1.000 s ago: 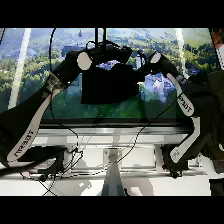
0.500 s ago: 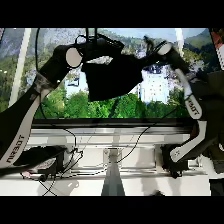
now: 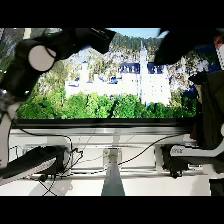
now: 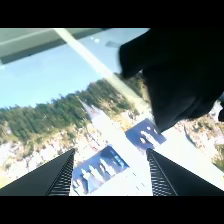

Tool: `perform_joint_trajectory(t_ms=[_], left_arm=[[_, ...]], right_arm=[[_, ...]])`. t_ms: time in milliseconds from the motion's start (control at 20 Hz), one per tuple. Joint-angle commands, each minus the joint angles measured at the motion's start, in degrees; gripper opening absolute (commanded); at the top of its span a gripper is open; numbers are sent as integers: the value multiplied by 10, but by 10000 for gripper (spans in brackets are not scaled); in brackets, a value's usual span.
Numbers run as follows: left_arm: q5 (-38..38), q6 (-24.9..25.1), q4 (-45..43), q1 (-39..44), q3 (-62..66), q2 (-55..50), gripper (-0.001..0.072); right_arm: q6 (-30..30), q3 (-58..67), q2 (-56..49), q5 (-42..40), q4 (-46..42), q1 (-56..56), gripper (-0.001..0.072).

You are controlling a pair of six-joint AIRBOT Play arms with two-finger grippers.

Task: Fold the clothes and pants, and hang the long-sleeved shirts on hangers.

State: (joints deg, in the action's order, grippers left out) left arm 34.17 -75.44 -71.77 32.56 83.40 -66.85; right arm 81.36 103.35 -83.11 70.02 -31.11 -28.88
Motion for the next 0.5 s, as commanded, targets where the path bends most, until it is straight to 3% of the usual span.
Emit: perform_joint_trajectory(t_ms=[0, 150, 300, 450], left_arm=[[2, 0, -2, 0, 0, 32, 478], [2, 0, -2, 0, 0, 43, 478], [2, 0, -2, 0, 0, 44, 478], [2, 0, -2, 0, 0, 44, 478]], right_arm=[[63, 15, 74, -9, 1, -155, 14], [163, 15, 121, -4, -71, -285, 13], [254, 15, 163, 40, -222, -393, 13], [321, 14, 177, 176, -409, -444, 13]])
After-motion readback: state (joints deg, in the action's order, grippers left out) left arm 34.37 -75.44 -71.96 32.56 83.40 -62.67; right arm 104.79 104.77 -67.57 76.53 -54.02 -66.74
